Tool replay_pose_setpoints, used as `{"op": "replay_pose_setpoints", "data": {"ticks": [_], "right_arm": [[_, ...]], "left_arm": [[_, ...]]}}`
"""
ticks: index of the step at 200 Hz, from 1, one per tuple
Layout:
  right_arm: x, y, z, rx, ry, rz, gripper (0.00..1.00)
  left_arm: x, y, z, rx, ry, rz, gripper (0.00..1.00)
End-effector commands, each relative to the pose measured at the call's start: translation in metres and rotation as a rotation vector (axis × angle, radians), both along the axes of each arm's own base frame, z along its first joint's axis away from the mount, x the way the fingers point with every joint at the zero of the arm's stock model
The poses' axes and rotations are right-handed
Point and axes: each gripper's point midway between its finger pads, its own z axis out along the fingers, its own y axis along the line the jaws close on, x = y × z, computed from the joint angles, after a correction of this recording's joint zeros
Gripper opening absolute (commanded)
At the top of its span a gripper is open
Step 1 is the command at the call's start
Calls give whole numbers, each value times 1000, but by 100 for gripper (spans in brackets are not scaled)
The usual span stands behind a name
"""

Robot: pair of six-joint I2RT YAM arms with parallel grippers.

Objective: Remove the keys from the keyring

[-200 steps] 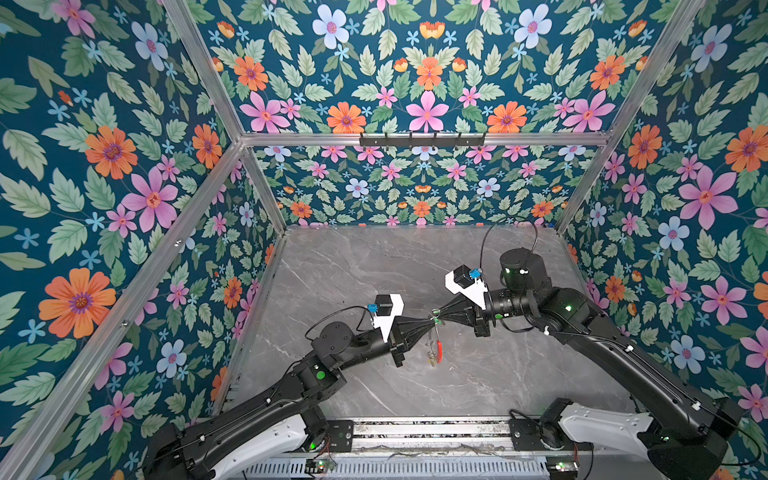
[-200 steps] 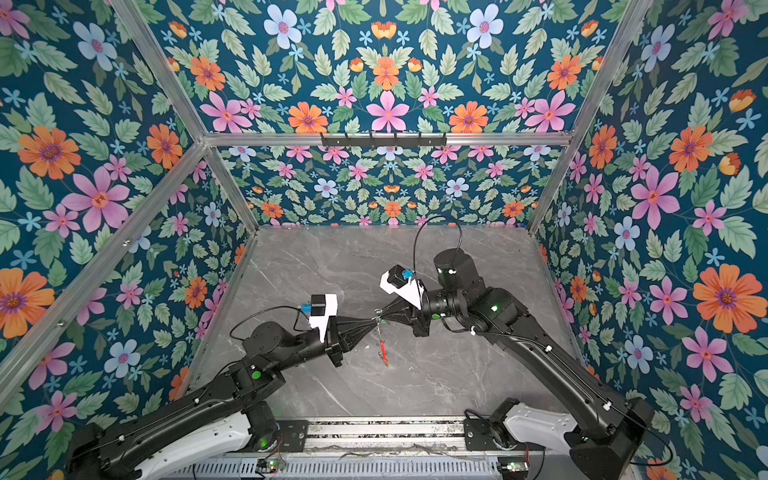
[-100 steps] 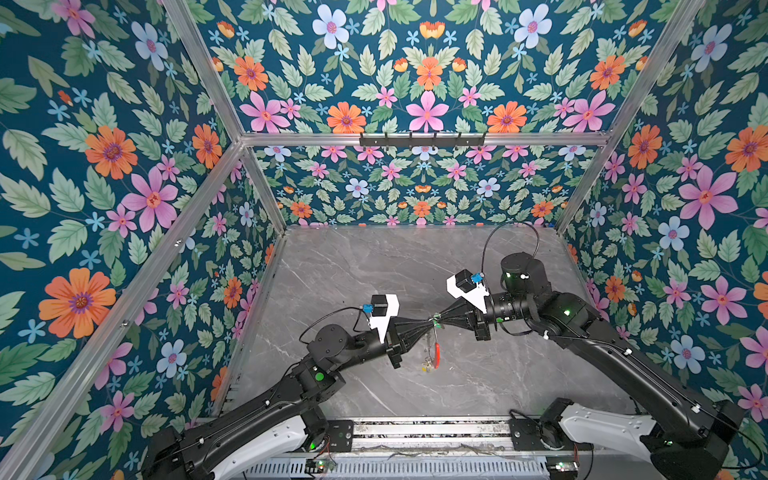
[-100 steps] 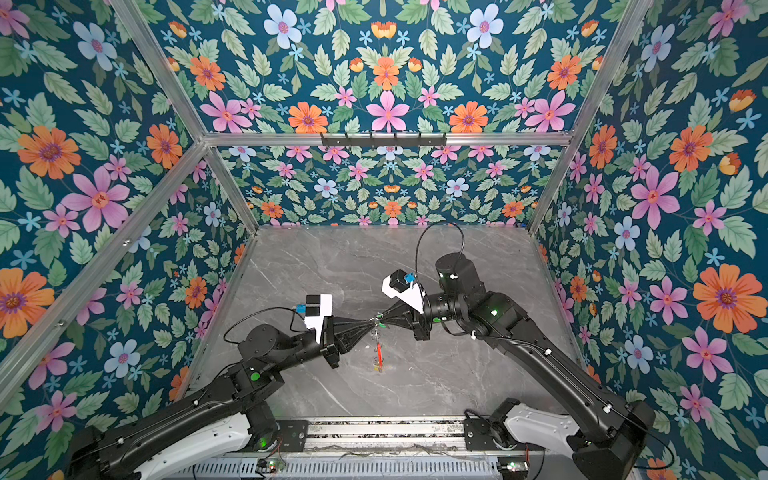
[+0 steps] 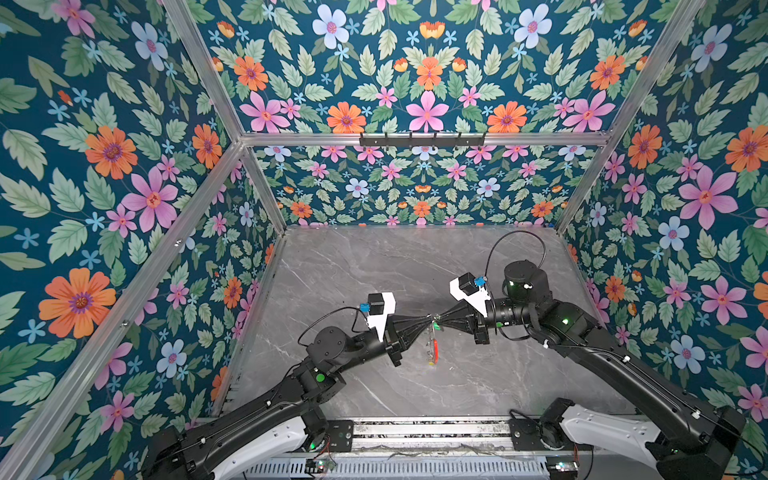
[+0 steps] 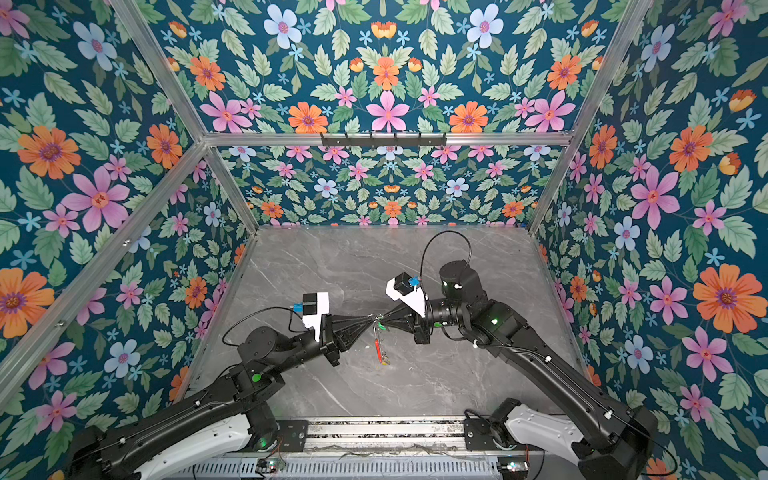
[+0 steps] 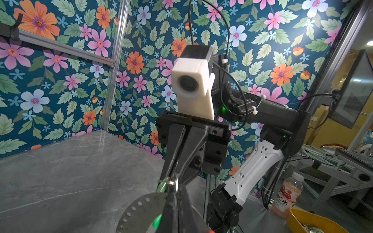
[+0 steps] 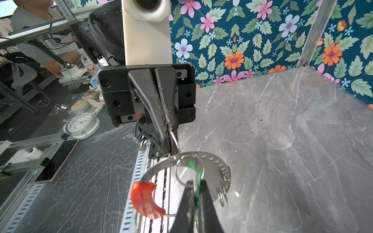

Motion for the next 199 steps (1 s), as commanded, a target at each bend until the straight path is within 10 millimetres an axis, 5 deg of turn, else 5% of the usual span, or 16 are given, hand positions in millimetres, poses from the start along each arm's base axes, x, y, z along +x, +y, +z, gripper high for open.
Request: {"op": "replay_pose_setpoints", "data": {"ticks": [1,76,107,129,138,170,199], "right_arm": [[7,0,-4,5,34,-47,0],[14,0,-23,25,121,-112,0],[13,-6,-14,35,135,-150,0],[18,-16,-5,47,127,-238,45],[22,-22,-1,58,118,-286,55],[22,-38,25,128,37,-362,62],[9,-30,57,223,19,-212,63]], "left_arm": [[4,12,32,-118,-67,60,0],[15,9,33,-127,-101,115,0],[17,0,25,-80,-96,102,0],[22,-4,18,-13,-104,125,0],[24,-4,16,-1,-105,132,0],[25,-5,14,4,-109,135,0],[18,-10,11,12,-118,89,0]]}}
